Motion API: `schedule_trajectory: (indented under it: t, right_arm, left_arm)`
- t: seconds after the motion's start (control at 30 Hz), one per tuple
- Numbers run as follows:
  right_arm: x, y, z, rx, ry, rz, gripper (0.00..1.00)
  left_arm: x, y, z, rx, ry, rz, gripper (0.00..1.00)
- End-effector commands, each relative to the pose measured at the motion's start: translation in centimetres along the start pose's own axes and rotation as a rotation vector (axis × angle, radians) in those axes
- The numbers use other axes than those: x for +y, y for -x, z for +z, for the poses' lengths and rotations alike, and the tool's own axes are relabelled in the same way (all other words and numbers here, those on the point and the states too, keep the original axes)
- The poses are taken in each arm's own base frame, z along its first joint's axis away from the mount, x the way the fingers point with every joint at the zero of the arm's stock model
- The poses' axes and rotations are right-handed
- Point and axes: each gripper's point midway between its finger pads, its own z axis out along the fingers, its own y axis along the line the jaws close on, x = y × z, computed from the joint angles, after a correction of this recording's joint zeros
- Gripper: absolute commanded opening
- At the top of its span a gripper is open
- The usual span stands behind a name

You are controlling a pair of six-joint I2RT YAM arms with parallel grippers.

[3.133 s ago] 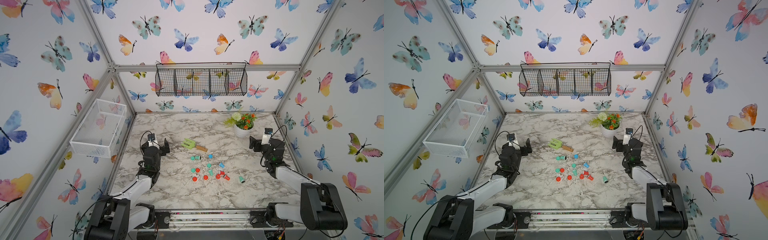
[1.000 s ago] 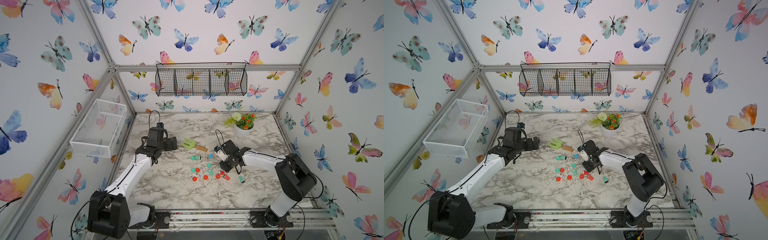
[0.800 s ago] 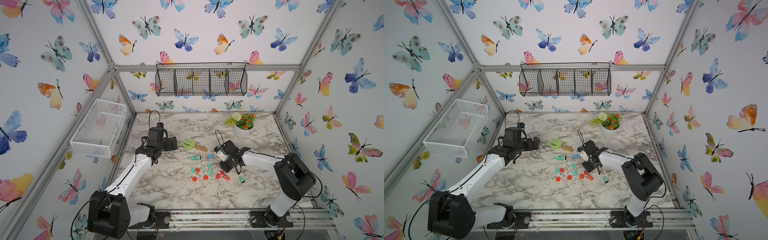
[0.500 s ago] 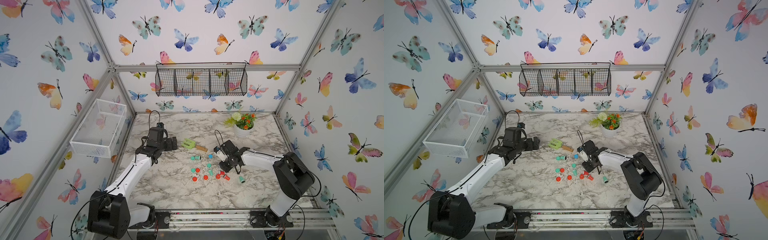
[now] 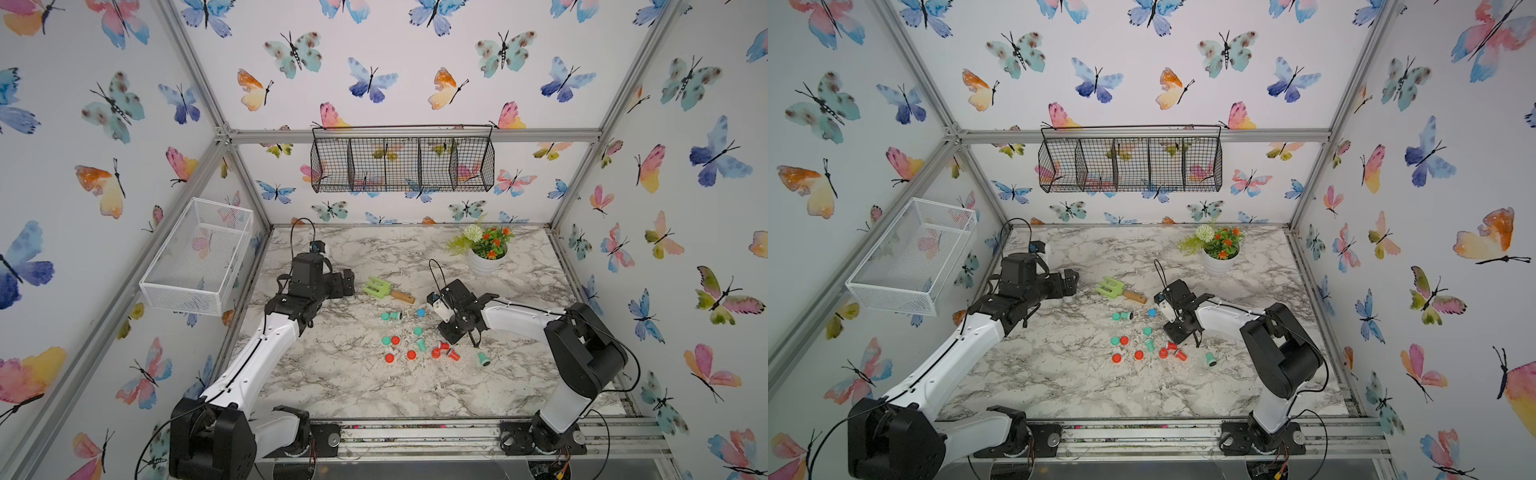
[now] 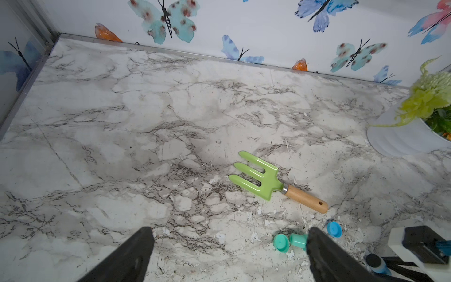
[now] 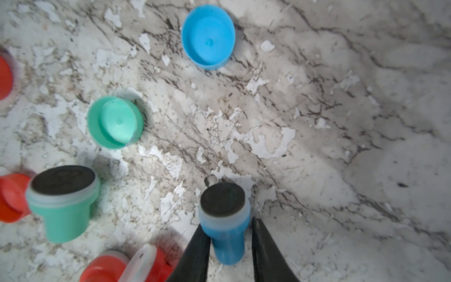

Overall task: Close the stamp cap
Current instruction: Pick up the stamp from the center of the board.

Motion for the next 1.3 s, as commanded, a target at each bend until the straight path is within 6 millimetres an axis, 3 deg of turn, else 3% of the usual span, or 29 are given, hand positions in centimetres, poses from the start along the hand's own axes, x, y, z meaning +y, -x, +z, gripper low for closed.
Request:
schedule_trajectory:
  t: [0.0,0.4,0.57,0.77,0.97,1.13,1.27]
  right_arm:
    - [0.6,0.3,0.6,0.005,0.021,-0.012,0.32]
    - [0.7,0.4,0.7,0.003,0.025,-0.012,0.23]
    - [0.5,1.1,-0.5,-0.035,0.009,-0.012,0.19]
    - [-0.2,3.1,-4.1,-0.174,-0.045,-0.026,0.18]
    - [0.1,5.7,-9.3,-0.394,-0.058,-0.065,0.16]
    - [1.2,7.0,-13.4,-0.596,-0.046,-0.166,0.11]
    - [2.1,7.3,-15.0,-0.677,-0.025,-0.238,0.09]
  left_arm:
    - [-0.3,-0.1,0.0,-0.007,-0.019,-0.008,0.99]
    - [-0.1,0.3,0.6,-0.010,-0.003,-0.070,0.98]
    - [0.0,0.5,0.2,-0.025,-0.001,-0.073,0.98]
    - [-2.6,0.1,-0.9,-0.013,-0.151,-0.007,0.99]
    - [-4.8,1.8,-2.9,-0.048,-0.227,-0.064,0.97]
    - [-8.4,2.9,-4.9,-0.073,-0.284,-0.042,0.97]
    - [-11.7,2.9,-6.1,-0.050,-0.370,-0.033,0.97]
